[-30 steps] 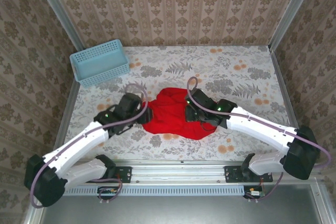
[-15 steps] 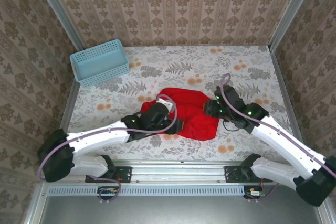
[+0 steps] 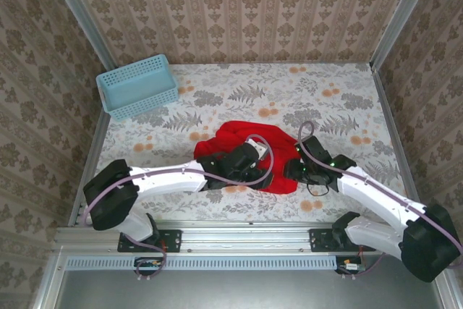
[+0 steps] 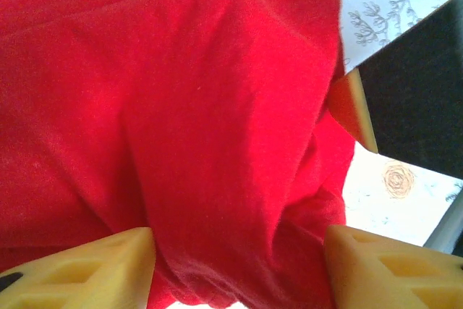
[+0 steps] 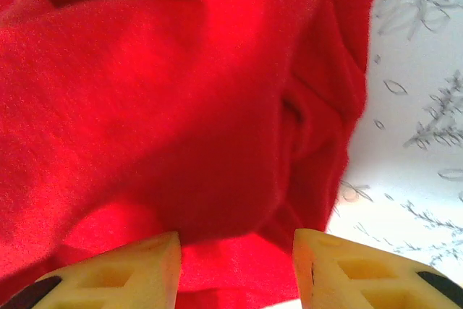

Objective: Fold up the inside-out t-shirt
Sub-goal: Turn the T-shirt inside out at the center of the table.

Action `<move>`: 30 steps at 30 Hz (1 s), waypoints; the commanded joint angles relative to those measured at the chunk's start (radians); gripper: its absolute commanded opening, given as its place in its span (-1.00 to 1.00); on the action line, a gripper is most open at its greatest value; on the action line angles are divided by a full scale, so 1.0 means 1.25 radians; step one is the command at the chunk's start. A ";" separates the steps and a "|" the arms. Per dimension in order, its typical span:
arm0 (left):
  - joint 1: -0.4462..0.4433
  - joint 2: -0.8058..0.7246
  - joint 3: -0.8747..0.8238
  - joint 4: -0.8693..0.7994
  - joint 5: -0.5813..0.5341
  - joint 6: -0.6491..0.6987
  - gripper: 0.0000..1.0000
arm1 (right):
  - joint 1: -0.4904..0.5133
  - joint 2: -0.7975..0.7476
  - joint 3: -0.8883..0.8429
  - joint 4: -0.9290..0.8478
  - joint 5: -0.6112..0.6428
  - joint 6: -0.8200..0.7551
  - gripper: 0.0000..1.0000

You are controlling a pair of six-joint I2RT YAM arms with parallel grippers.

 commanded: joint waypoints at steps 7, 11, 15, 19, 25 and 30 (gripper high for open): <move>0.012 0.023 -0.001 0.008 0.018 0.009 -0.22 | -0.003 0.136 0.140 0.114 0.007 -0.075 -0.28; 0.013 0.022 -0.011 0.011 0.023 0.011 -0.36 | -0.004 0.183 0.187 0.106 0.006 -0.096 -0.34; 0.017 0.021 -0.016 0.010 0.016 0.006 -0.48 | -0.005 0.165 0.182 0.088 0.007 -0.102 -0.44; 0.031 0.017 -0.026 0.022 0.018 -0.003 -0.63 | -0.005 0.113 0.124 0.089 -0.002 -0.104 -0.45; 0.044 0.025 -0.023 0.030 0.032 0.001 -0.75 | -0.004 0.098 0.062 0.136 -0.056 -0.076 -0.65; 0.045 0.021 -0.021 0.025 0.036 0.005 -0.79 | -0.004 0.112 0.105 0.104 -0.018 -0.086 -0.82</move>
